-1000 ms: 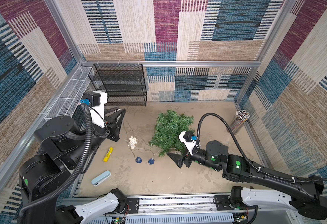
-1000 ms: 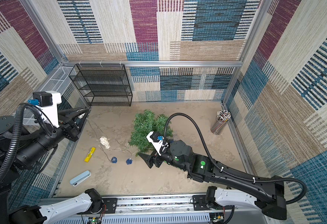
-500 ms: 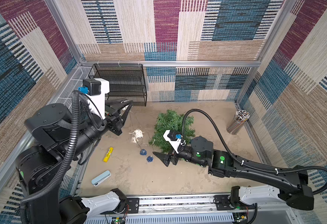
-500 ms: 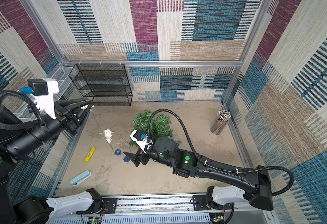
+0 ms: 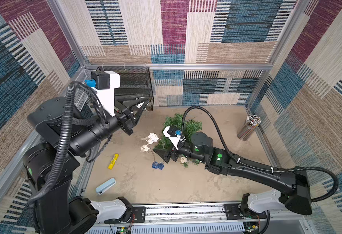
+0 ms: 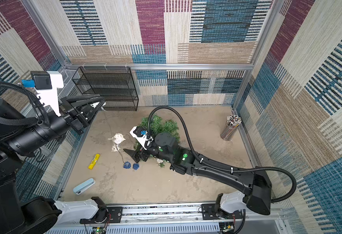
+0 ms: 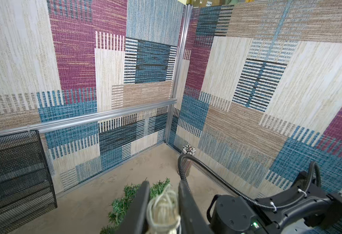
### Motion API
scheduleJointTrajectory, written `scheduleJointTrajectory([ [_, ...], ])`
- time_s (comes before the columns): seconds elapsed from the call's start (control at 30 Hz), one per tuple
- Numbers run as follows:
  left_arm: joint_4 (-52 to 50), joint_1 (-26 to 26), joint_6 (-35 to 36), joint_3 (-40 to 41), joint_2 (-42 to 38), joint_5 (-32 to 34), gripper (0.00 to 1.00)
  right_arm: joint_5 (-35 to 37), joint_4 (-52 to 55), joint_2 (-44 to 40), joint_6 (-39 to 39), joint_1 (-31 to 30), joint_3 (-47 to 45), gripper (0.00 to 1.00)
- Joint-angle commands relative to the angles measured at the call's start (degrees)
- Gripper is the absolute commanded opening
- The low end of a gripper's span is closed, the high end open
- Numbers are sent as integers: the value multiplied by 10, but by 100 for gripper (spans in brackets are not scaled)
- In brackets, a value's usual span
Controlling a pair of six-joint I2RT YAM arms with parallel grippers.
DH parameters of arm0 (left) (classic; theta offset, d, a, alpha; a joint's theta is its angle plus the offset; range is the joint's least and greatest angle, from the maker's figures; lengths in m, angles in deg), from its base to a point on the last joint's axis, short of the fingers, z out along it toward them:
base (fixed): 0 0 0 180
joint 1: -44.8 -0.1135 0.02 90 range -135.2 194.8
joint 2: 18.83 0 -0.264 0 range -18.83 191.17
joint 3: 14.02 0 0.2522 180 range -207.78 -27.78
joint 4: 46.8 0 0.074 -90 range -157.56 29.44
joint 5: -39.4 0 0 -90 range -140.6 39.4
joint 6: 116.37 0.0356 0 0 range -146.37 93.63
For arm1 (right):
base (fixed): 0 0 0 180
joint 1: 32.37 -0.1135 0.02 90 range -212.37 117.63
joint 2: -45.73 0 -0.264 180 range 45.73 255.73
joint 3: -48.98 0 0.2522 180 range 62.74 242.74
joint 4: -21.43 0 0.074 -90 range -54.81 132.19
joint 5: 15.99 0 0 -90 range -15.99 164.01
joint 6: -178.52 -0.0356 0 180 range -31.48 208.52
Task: Remove string lights from the small christmas tree
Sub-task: Remove the light string from the Christmas tree.
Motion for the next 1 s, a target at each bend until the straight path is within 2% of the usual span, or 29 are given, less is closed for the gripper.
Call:
scheduleJointTrajectory([
  [0.0,38,-1,-17,-1,2,-23,27,-50,-50,20,5,4,16,96],
  [0.2,46,-1,-17,0,5,-25,27,-101,-63,45,10,6,25,91],
  [0.4,56,-1,-16,22,-2,-22,27,-79,-75,1,4,5,-13,85],
  [0.57,59,-1,-14,41,-13,-10,27,-64,-65,-48,6,-10,-37,84],
  [0.73,65,-1,-17,58,-24,-10,27,-56,-42,-81,14,-35,-40,90],
  [0.97,64,-1,-15,50,-22,-14,27,-69,-11,-70,13,-52,-15,99],
])
